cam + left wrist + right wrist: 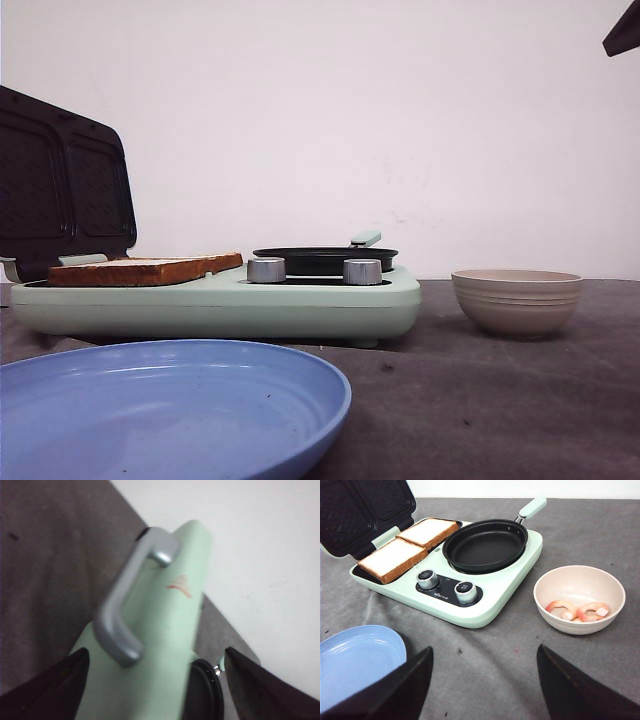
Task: Make breakfast with bread and shrimp
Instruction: 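Move the left gripper to the toaster lid handle and grasp it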
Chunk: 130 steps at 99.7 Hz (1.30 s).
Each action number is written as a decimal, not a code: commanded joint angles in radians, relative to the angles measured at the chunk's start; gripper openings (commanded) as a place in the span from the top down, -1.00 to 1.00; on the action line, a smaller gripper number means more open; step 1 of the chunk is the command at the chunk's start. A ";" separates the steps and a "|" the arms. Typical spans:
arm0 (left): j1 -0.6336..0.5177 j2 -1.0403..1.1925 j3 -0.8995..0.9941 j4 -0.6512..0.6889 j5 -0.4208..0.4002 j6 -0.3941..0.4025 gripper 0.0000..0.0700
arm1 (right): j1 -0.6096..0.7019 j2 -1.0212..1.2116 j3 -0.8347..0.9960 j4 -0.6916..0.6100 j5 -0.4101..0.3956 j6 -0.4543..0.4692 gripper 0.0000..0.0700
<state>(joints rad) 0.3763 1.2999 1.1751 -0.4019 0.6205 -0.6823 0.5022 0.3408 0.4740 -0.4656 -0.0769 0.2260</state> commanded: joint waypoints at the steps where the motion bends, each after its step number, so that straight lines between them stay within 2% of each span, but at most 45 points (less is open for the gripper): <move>1: 0.008 0.023 0.022 0.021 0.000 0.011 -0.36 | 0.003 0.004 0.004 0.001 0.003 0.010 -0.14; 62: 0.000 0.144 0.022 0.164 0.034 -0.046 -0.34 | 0.003 0.004 0.004 0.000 0.027 0.010 -0.14; 73: -0.005 0.154 0.022 0.164 0.034 -0.045 -0.09 | 0.003 0.004 0.004 0.000 0.027 0.010 -0.14; 100: -0.026 0.181 0.022 0.164 0.042 -0.045 -0.07 | 0.003 0.004 0.004 0.000 0.027 0.010 -0.14; 130: -0.038 0.186 0.022 0.171 0.042 -0.041 0.61 | 0.003 0.004 0.004 -0.003 0.027 0.010 -0.14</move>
<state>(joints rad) 0.3389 1.4639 1.1759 -0.2348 0.6540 -0.7258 0.5022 0.3408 0.4740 -0.4732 -0.0525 0.2260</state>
